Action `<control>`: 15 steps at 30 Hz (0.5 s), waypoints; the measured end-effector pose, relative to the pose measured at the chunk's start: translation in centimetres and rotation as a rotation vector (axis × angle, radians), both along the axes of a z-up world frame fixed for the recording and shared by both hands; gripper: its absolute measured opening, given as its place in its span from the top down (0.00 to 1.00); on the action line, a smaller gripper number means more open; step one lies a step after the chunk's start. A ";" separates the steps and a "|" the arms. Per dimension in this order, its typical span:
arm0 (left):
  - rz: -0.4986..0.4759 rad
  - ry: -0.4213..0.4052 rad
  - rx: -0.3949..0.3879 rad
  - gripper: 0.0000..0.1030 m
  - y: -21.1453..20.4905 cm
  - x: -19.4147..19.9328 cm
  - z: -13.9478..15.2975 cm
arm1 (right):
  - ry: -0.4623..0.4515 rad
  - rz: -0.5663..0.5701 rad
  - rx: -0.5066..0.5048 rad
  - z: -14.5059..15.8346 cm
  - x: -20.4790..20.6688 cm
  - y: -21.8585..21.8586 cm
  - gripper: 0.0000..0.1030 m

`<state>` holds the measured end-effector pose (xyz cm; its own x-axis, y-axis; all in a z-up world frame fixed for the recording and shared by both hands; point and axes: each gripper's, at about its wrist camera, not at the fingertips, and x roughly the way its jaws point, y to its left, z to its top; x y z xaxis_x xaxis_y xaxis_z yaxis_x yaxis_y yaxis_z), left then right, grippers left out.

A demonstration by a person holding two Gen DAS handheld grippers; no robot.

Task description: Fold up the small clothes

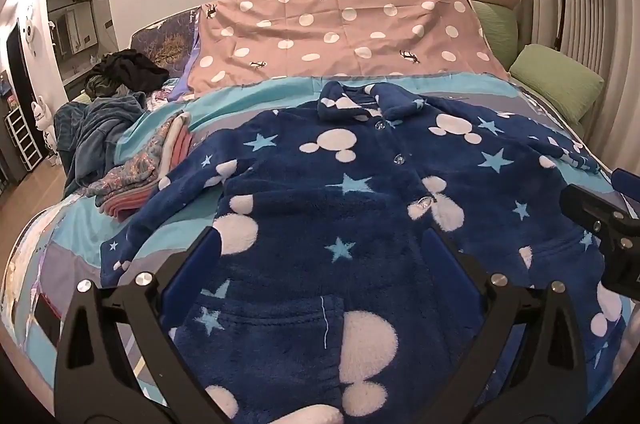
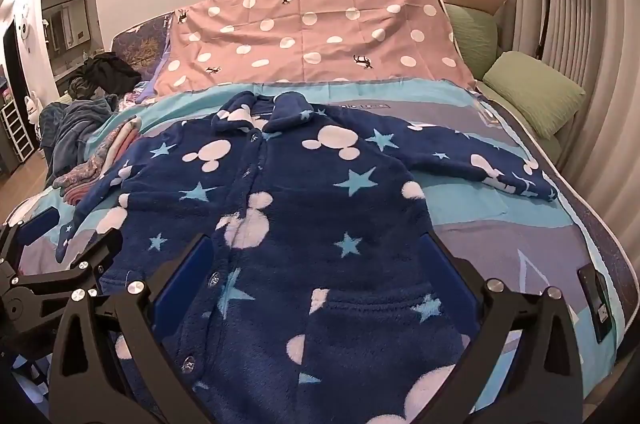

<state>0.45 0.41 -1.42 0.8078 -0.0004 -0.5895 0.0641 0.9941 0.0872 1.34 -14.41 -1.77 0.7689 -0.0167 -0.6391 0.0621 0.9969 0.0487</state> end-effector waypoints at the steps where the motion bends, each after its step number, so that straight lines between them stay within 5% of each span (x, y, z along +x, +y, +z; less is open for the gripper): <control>1: 0.004 0.007 0.008 0.02 -0.4 0.8 0.0 | 0.002 0.001 0.001 0.0 0.1 0.1 0.01; 15: -0.003 0.012 0.017 0.02 -0.7 0.7 -0.3 | -0.002 -0.002 0.008 -0.1 0.0 0.0 0.01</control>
<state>1.12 -0.30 -1.68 0.8007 0.0076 -0.5990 0.0678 0.9923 0.1032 1.35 -14.37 -1.83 0.7704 -0.0125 -0.6375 0.0635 0.9963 0.0572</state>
